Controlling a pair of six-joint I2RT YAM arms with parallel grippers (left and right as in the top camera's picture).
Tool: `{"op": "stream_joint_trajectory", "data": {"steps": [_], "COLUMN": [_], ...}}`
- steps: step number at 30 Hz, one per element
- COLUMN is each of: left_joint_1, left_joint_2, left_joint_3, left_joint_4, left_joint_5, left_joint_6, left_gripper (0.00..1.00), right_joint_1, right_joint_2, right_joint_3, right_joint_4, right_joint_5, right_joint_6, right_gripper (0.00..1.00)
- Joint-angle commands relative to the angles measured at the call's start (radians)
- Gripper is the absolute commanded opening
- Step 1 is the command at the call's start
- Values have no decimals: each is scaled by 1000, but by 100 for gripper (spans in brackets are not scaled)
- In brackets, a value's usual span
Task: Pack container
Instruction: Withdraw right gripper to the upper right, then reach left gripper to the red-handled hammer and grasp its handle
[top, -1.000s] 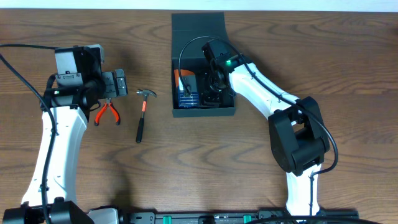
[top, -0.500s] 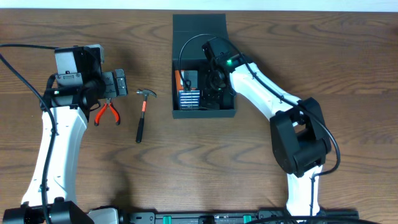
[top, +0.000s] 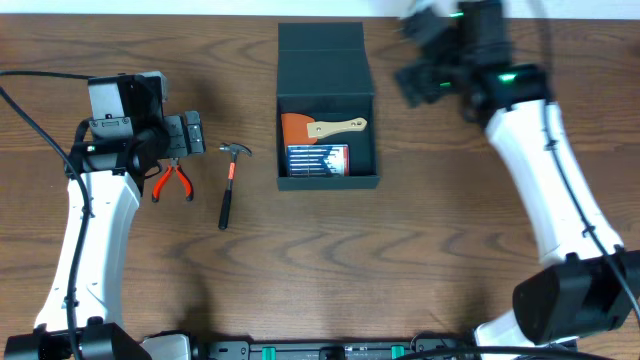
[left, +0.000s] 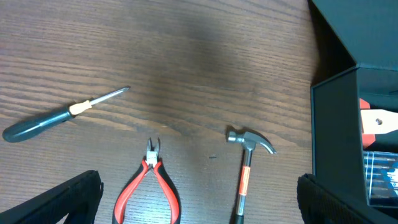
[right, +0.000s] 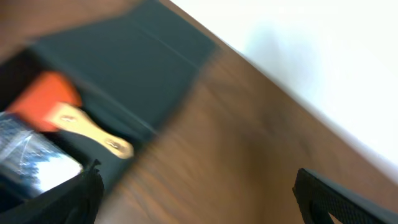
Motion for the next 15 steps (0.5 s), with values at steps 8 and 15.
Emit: {"op": "stream_joint_trajectory", "data": {"steps": [8, 15], "left_joint_1": [-2, -49], "left_joint_2": [6, 51], "left_joint_3": [20, 19], "left_joint_4": [-41, -103], "left_joint_5": [107, 70], "left_joint_6": [-62, -96], "left_gripper": [97, 99], "right_joint_1": [-257, -284], "right_joint_2": [152, 200], "right_joint_3": [-16, -17], "right_joint_4": [-205, -237], "right_joint_5": [27, 20], "right_joint_6": [534, 540], "right_gripper": [99, 99]}}
